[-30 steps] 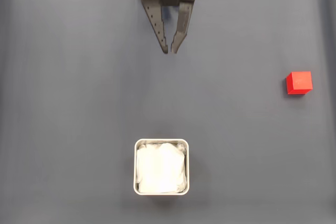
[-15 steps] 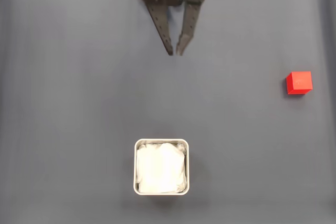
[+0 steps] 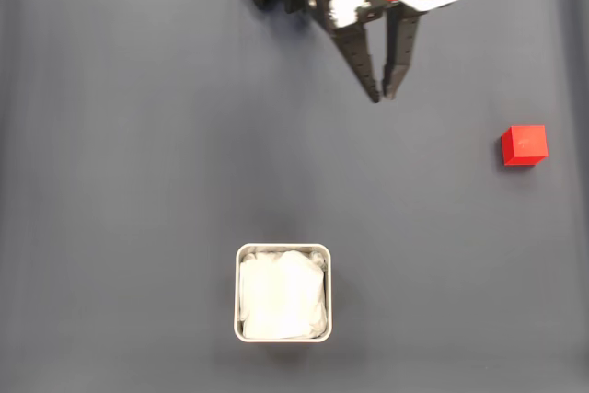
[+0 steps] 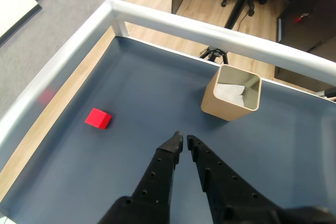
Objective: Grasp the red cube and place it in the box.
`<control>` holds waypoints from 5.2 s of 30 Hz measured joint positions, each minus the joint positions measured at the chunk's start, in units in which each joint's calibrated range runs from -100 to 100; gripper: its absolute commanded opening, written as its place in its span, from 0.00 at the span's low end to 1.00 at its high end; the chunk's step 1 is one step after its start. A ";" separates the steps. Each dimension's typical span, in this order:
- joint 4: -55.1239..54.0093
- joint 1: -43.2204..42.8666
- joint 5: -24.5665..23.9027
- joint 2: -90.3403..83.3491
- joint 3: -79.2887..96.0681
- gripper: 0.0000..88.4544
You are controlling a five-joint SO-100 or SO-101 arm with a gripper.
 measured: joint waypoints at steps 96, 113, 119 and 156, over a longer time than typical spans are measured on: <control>-35.56 -21.29 3.13 30.48 11.30 0.45; -41.53 -20.03 3.37 37.08 11.30 0.46; -42.80 -20.03 3.37 39.08 11.30 0.47; -45.03 -20.03 3.37 53.23 -0.27 0.47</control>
